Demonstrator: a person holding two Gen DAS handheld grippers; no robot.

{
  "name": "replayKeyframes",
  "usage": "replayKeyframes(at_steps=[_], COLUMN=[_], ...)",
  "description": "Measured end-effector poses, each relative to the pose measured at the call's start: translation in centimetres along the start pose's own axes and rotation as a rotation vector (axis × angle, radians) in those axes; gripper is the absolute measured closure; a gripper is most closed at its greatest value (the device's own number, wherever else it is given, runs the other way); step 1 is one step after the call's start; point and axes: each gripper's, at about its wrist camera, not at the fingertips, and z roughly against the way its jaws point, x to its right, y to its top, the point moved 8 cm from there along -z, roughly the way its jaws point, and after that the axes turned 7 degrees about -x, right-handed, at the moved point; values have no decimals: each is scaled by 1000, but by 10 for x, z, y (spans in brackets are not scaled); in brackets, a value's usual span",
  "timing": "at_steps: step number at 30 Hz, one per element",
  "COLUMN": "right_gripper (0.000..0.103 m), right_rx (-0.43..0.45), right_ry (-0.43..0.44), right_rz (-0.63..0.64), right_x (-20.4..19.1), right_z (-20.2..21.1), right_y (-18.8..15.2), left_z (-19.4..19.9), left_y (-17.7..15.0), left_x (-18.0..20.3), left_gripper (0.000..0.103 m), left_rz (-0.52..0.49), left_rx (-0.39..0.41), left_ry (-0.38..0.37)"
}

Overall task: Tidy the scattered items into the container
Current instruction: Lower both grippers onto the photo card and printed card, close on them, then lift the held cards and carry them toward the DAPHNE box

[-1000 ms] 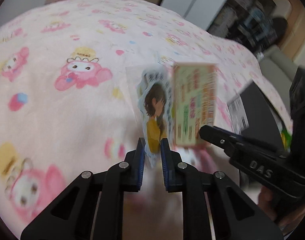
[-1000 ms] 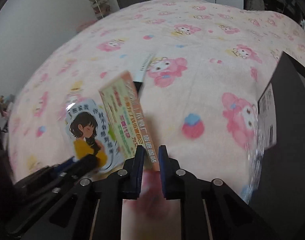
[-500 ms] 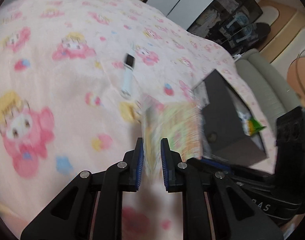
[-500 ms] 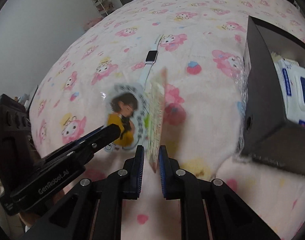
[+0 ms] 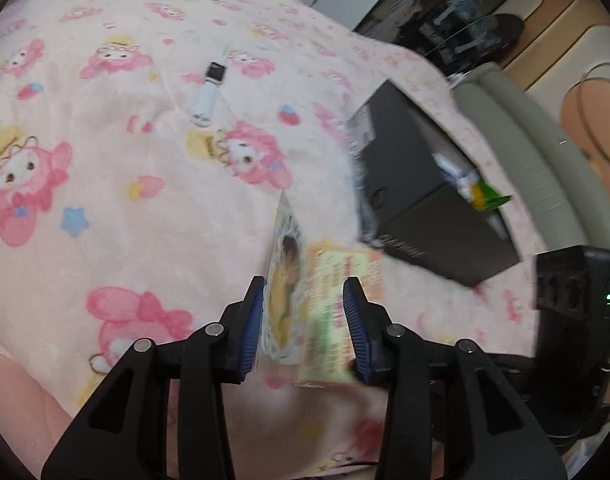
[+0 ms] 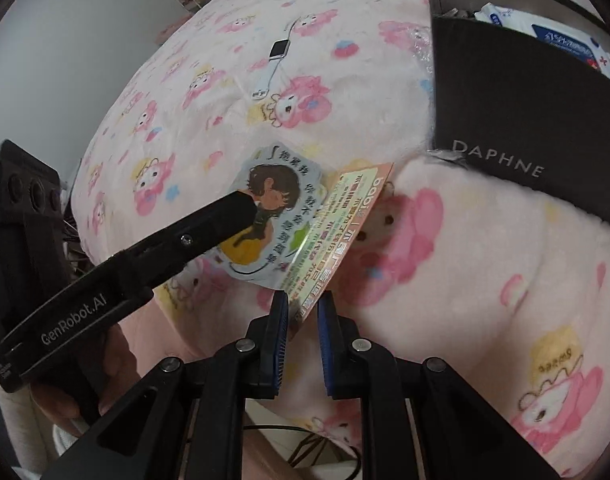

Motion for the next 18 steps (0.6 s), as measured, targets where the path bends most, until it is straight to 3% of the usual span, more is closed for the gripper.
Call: replayKeyframes(at_steps=[3, 5, 10, 14, 18], right_gripper=[90, 89, 86, 67, 68], right_rx=[12, 5, 10, 56, 30], right_ry=[-19, -24, -22, -21, -28], right_rz=[-29, -59, -85, -65, -41], right_x=[11, 21, 34, 38, 37], right_z=[-3, -8, -7, -9, -23], right_y=[0, 0, 0, 15, 17], left_z=[-16, -22, -13, -32, -38], left_y=[-3, -5, 2, 10, 8], left_x=[-17, -24, -31, -37, -31], left_gripper=[64, 66, 66, 66, 65], left_rz=[44, 83, 110, 117, 85], left_rx=[-19, -48, 21, -9, -31], left_ry=[41, 18, -7, 13, 16])
